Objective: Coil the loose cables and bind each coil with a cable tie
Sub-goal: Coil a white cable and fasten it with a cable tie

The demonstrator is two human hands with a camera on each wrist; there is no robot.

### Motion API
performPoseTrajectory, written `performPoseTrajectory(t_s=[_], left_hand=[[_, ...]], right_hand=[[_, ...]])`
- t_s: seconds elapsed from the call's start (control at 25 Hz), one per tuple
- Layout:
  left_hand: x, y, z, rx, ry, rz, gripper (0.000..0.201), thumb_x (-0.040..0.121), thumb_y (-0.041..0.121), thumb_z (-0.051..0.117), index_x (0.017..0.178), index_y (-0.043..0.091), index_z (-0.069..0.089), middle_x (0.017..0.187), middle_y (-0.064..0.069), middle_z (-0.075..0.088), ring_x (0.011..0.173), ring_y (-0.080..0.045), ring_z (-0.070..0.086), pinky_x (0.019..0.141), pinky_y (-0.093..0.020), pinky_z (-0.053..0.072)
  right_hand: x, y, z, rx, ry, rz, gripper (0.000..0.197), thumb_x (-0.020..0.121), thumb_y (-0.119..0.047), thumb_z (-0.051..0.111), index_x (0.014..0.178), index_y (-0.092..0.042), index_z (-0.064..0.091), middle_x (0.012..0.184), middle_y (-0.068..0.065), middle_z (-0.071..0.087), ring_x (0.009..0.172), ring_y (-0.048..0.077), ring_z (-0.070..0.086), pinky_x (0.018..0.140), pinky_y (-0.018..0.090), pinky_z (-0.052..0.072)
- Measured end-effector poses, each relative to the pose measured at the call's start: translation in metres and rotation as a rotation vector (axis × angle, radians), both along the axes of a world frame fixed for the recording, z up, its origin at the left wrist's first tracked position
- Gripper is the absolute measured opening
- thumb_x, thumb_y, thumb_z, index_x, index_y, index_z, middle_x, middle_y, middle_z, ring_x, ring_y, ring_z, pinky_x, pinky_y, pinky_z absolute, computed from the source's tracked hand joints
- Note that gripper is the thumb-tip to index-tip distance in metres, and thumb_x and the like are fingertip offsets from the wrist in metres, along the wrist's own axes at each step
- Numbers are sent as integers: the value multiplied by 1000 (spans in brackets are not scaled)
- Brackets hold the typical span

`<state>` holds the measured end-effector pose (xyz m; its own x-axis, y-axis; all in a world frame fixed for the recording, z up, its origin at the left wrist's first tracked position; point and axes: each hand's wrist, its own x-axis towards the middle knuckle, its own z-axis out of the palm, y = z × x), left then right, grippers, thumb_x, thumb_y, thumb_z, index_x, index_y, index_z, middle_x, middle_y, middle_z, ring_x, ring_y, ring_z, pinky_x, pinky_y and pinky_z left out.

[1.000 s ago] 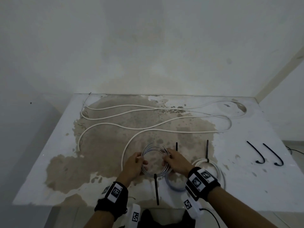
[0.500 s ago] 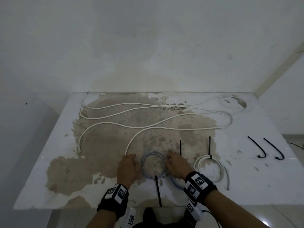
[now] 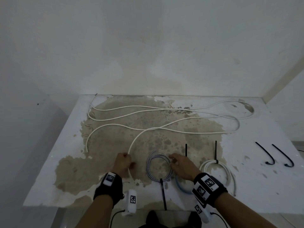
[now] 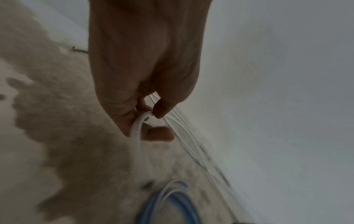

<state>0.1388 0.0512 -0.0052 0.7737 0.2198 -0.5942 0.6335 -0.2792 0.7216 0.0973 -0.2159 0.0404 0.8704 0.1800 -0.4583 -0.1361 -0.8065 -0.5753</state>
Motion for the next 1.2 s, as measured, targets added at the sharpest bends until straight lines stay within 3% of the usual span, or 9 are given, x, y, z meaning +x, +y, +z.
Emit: performPoseTrajectory(t_s=[0.08,0.16,0.28,0.4,0.6,0.72,0.88,1.04,1.2], left_hand=[[7,-4,29,-320,58,193,25,98,9,36,79,3,51,66,-9,47,30,-9,37,34,-17,29],[12,-13,72,-436,62,138,24,100,12,34,90,6,55,57,1,38,30,-4,25,32,-11,18],[18,-34,134,-509,-48,-87,27,102,19,35,109,10,60,50,9,29,37,-3,19,33,-13,13],[21,-60,194,-665,-146,-281,30,104,25,36,107,12,63,54,9,24,39,-2,16,36,-15,9],[32,-91,256,-805,-276,-396,31,98,32,43,111,12,64,56,9,21,40,-1,15,35,-15,9],[37,-110,277,-807,-309,-451,34,95,33,46,112,12,66,57,9,22,41,-1,16,36,-15,10],[37,-152,306,-814,-350,-580,34,95,32,46,112,10,67,57,8,22,42,-2,15,38,-17,8],[54,-193,340,-1047,-520,-450,32,102,29,39,117,12,61,55,6,26,40,-2,19,36,-16,13],[91,-187,371,-1258,-736,-162,31,104,27,35,117,13,59,54,8,38,37,-5,24,35,-15,17]], right_hand=[[9,-1,9,51,-47,2,39,101,-20,51,140,-16,50,120,5,62,100,19,60,90,28,47],[20,3,23,132,-140,-20,40,101,-20,53,141,-21,48,118,3,59,94,16,59,87,28,49],[44,11,47,237,-398,-74,59,96,-21,61,150,-28,36,140,9,45,114,18,54,99,33,48],[74,17,77,198,-637,-90,56,96,-33,59,147,-20,42,147,12,40,133,26,41,111,41,38],[85,-2,139,322,-1029,-327,12,89,-28,63,94,-19,56,95,-3,52,90,16,50,82,48,47],[72,-33,159,341,-1180,-587,20,87,-26,68,97,-21,52,92,-5,49,82,16,48,80,51,47],[80,-74,182,456,-1023,-507,46,97,-35,60,138,-29,42,120,-4,56,110,13,57,94,34,45],[83,-108,186,667,-798,-401,22,106,-28,43,127,-26,42,85,3,62,69,12,64,71,36,54],[61,-165,166,571,-699,-342,9,104,-28,47,108,-34,52,75,0,57,59,12,52,64,31,47]])
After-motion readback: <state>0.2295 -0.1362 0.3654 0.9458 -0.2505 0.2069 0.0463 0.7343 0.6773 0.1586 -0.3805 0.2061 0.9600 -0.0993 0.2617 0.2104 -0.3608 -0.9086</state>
